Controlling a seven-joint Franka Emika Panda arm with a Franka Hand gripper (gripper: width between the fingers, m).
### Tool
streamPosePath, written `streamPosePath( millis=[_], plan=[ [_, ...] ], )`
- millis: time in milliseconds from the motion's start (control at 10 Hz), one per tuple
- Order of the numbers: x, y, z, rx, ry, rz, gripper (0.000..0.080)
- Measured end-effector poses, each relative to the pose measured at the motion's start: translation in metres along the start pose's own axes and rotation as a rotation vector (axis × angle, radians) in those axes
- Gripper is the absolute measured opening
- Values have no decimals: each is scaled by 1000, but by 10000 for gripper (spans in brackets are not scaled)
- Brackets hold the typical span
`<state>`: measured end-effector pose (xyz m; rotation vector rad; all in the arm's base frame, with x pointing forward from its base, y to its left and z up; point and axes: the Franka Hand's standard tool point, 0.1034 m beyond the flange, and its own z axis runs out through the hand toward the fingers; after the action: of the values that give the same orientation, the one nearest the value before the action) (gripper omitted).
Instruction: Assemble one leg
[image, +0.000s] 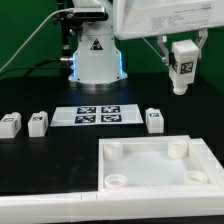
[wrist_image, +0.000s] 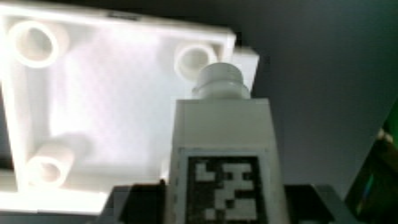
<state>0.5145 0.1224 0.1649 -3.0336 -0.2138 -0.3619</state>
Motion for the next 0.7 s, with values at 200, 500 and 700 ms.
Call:
streamPosePath(
  millis=[200, 500, 700],
  plan=[
    [4, 0, -1, 7, 177, -2, 291],
    [40, 10, 10, 7, 212, -23, 291],
    [82, 0, 16, 22, 281, -33, 291]
  ],
)
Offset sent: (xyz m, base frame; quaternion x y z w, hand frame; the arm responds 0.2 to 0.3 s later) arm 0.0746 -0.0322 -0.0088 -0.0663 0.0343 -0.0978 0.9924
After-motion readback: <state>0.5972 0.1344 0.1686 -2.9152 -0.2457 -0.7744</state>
